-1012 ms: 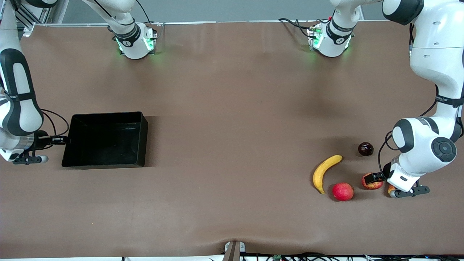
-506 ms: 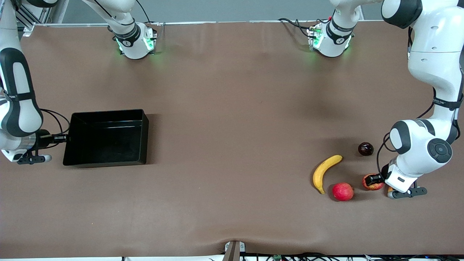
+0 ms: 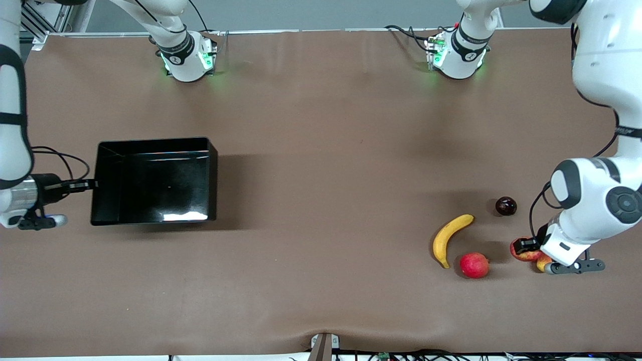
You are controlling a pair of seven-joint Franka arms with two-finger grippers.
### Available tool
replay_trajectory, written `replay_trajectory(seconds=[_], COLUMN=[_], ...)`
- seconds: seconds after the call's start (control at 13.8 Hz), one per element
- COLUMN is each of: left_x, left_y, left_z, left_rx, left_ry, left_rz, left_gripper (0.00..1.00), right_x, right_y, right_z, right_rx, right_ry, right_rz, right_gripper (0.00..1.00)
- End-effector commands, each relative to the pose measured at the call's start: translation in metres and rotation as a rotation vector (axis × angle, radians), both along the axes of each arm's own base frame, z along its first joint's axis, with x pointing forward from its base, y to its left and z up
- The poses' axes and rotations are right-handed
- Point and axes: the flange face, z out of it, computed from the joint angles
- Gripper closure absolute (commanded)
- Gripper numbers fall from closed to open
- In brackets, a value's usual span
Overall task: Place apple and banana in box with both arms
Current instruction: 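Slide the box inward with the right gripper while the left gripper lifts the apple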
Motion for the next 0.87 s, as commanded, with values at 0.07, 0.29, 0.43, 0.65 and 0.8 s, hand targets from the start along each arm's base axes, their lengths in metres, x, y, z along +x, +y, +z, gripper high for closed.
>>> replay_trajectory(seconds=[0.07,0.29,0.43,0.65,0.8], left_x=[-0.026,-0.047,-0.061,-0.085,-0.096], left_y=[-0.019,-0.035,-0.051,-0.099,-0.145], left_z=[0.068,0.113,0.136,0.159,0.164], left_rx=[0.033,0.043,0.041,0.037,0.025], left_ry=[0.066,0.103,0.123,0.107,0.098], left_rz=[-0.042,-0.055,-0.049,-0.007,0.028], left_gripper=[0.83,0.88,0.88,0.88,0.88], right_x=[0.003,0.005,0.003,-0.004,-0.014], right_y=[0.083,0.149,0.201,0.288,0.342], right_z=[0.02,0.022,0.02,0.02,0.016], right_rx=[0.006,0.014,0.011,-0.054,-0.063], right_ry=[0.031,0.046,0.046,0.012,-0.01], right_rz=[-0.015,-0.047,-0.049,-0.088,-0.093], right_gripper=[1.0,1.0,1.0,1.0,1.0])
